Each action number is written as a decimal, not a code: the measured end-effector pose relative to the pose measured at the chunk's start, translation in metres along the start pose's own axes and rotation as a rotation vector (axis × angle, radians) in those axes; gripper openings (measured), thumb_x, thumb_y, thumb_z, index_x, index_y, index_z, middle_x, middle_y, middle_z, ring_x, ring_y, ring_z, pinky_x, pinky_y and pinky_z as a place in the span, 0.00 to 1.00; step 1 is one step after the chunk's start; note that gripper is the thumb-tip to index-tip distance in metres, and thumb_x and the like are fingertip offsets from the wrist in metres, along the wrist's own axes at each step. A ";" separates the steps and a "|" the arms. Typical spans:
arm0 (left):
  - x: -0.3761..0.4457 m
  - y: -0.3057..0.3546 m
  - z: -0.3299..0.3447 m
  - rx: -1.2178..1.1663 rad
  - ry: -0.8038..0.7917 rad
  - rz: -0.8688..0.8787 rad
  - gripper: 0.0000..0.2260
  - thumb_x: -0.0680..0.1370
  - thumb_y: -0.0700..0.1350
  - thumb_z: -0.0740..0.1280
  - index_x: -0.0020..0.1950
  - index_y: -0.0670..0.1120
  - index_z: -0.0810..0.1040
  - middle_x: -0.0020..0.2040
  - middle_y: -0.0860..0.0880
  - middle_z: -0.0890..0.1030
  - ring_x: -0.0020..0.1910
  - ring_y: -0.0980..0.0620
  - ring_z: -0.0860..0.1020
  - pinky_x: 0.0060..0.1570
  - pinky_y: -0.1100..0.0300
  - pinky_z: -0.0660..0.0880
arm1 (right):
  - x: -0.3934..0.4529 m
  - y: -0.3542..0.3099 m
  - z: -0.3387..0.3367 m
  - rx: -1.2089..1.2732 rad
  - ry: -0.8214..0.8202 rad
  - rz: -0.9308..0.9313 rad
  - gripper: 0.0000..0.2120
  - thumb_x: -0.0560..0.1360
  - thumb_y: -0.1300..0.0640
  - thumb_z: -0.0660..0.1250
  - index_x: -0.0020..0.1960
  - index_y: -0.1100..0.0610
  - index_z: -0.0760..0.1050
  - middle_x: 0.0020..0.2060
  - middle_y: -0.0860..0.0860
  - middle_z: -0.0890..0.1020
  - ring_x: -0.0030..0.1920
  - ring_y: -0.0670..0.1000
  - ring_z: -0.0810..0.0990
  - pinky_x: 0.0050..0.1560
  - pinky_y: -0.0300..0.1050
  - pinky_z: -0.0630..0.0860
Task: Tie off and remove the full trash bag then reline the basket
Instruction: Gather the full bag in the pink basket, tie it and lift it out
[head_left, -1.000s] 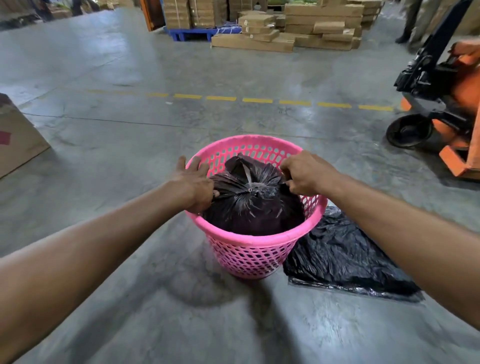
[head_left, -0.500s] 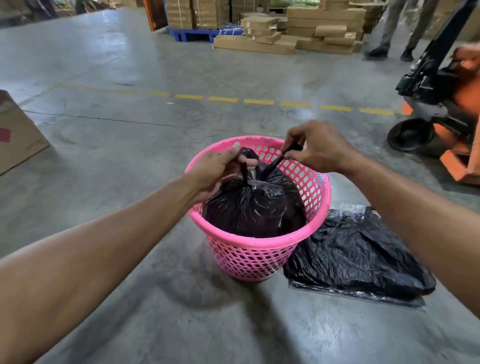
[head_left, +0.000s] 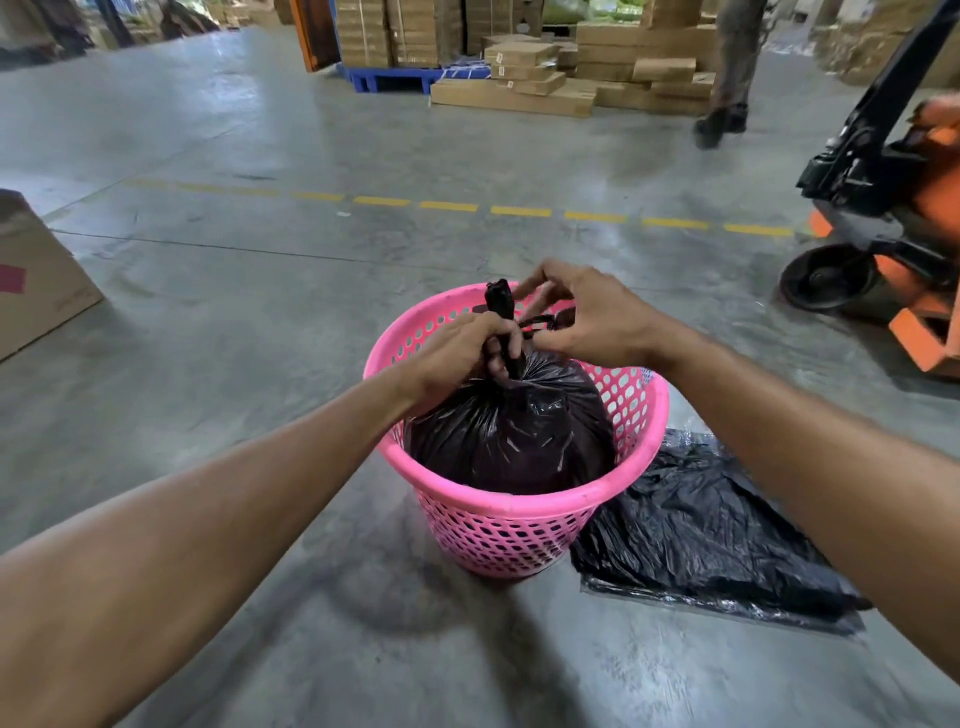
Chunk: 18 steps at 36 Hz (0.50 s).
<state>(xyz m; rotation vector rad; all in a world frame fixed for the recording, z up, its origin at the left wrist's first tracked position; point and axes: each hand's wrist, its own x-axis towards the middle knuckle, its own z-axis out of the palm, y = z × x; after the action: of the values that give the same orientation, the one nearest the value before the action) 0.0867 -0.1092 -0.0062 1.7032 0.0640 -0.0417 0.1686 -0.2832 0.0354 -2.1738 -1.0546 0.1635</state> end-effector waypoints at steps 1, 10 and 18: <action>0.000 0.001 0.000 0.000 -0.013 -0.008 0.14 0.78 0.44 0.57 0.37 0.43 0.78 0.29 0.46 0.71 0.30 0.50 0.71 0.48 0.50 0.75 | -0.001 0.003 0.004 0.002 0.008 0.004 0.17 0.66 0.58 0.73 0.54 0.52 0.80 0.44 0.52 0.86 0.42 0.48 0.85 0.49 0.51 0.82; 0.003 0.014 -0.021 -0.110 -0.117 -0.246 0.13 0.84 0.45 0.57 0.49 0.43 0.79 0.51 0.35 0.81 0.44 0.44 0.80 0.42 0.61 0.78 | -0.007 0.027 -0.001 0.121 0.050 0.035 0.03 0.69 0.64 0.78 0.39 0.59 0.84 0.30 0.56 0.86 0.30 0.56 0.84 0.36 0.53 0.80; 0.006 0.005 -0.009 -0.238 0.038 -0.322 0.15 0.84 0.46 0.56 0.46 0.46 0.80 0.36 0.47 0.86 0.29 0.57 0.79 0.34 0.66 0.75 | -0.021 0.027 0.053 0.119 0.040 0.072 0.04 0.69 0.64 0.77 0.40 0.56 0.88 0.36 0.51 0.88 0.36 0.44 0.82 0.45 0.46 0.81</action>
<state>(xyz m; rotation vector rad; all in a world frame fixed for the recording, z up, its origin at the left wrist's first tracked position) 0.0925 -0.1013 -0.0007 1.4421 0.3581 -0.2331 0.1511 -0.2805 -0.0252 -2.1003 -0.9213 0.2101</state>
